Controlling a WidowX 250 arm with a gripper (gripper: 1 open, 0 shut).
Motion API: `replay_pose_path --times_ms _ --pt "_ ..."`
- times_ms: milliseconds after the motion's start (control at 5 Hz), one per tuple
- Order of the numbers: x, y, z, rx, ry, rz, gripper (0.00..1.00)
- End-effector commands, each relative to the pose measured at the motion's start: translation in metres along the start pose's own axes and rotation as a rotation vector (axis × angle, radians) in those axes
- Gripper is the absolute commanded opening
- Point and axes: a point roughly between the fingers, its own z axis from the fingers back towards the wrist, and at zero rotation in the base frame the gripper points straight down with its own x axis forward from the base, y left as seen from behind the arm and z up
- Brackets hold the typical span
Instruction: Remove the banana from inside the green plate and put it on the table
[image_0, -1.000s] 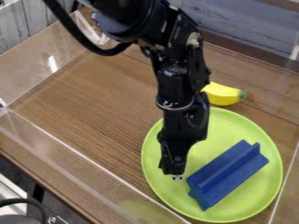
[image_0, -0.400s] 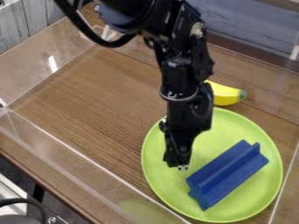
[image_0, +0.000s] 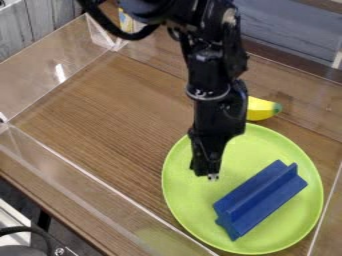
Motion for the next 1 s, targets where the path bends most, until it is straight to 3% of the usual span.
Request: replay_pose_path --times_ms 0,800 --pt "0.008 0.02 0.015 0.045 -0.03 0.018 0.0" --pt "0.017 0.092 0.014 0.08 -0.026 0.084 0.0"
